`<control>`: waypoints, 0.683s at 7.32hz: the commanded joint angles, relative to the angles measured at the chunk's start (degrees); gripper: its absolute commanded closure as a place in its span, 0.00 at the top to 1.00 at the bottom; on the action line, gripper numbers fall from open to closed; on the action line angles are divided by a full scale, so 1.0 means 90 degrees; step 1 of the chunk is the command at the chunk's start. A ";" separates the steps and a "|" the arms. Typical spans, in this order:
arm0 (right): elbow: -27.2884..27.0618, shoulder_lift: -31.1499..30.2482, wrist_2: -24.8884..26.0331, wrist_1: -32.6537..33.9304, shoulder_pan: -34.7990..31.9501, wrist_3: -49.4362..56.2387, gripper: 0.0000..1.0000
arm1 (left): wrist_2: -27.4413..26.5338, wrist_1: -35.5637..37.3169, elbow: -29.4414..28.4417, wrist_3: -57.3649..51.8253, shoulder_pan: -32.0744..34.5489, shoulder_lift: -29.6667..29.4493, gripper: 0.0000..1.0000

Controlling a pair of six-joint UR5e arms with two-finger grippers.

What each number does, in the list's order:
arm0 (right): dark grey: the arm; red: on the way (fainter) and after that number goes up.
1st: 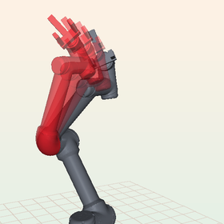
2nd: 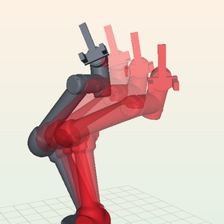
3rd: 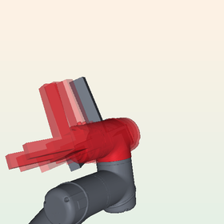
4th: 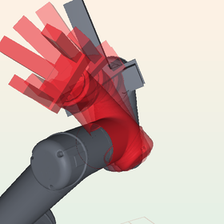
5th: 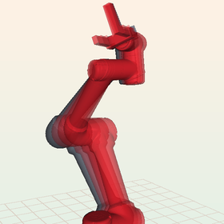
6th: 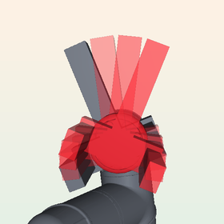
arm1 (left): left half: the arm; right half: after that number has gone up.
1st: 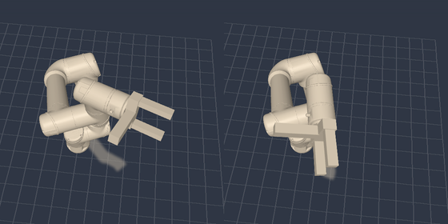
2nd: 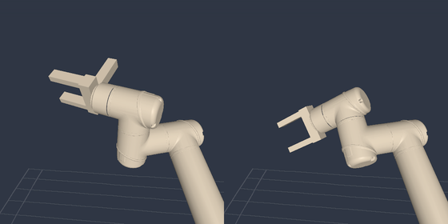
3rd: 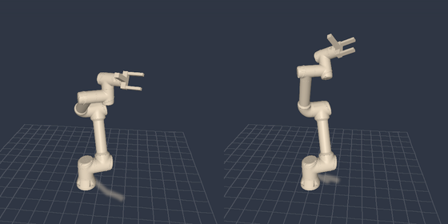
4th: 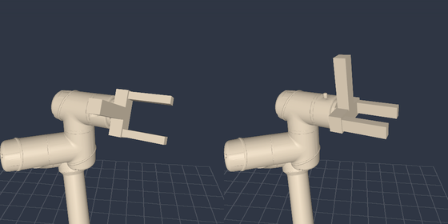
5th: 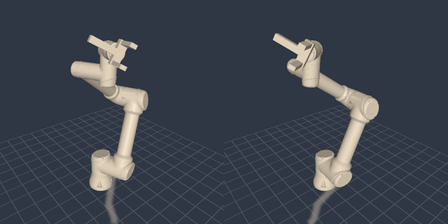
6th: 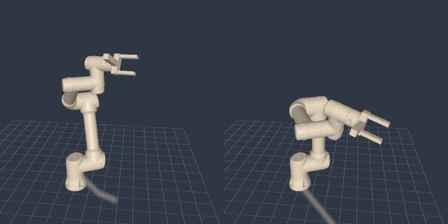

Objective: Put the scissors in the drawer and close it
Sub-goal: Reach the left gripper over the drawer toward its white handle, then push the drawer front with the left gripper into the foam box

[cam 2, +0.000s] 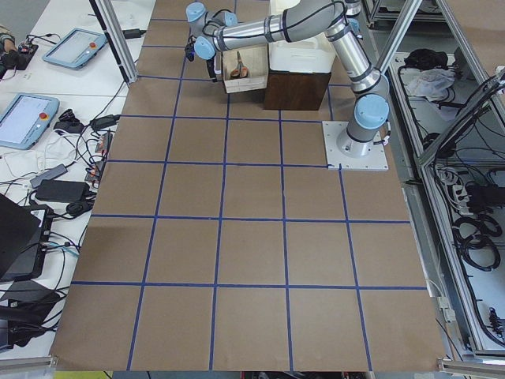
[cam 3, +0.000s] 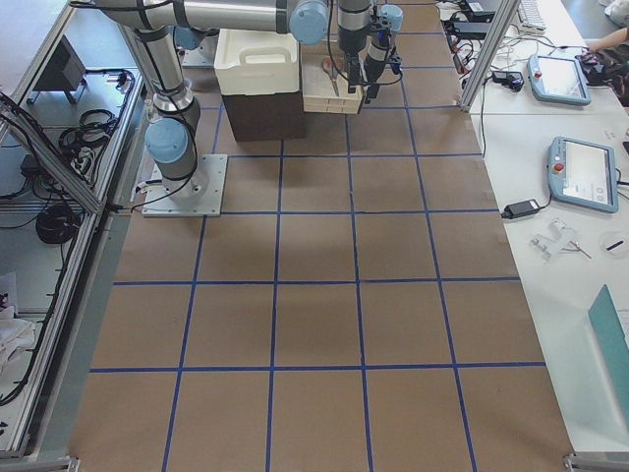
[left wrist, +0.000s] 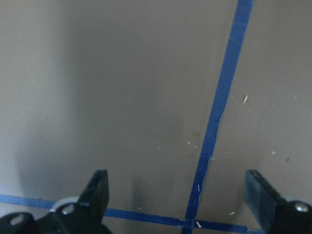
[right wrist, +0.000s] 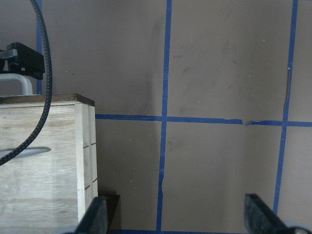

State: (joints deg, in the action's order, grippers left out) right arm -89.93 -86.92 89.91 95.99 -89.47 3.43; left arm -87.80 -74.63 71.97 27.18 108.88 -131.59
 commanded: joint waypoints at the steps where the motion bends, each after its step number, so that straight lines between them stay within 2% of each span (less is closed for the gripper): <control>1: -0.0007 0.0000 0.0000 -0.0011 0.0000 0.0000 1.00 | 0.0019 -0.0115 -0.0009 0.0017 0.0060 0.0167 1.00; 5: -0.0007 0.0000 0.0000 0.0028 0.0000 0.0000 1.00 | 0.0029 -0.0320 0.0001 0.0124 0.0118 0.0372 1.00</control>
State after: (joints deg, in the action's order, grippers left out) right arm -90.00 -86.92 89.91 96.38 -89.47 3.43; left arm -87.54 -76.57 71.94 28.05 109.63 -129.08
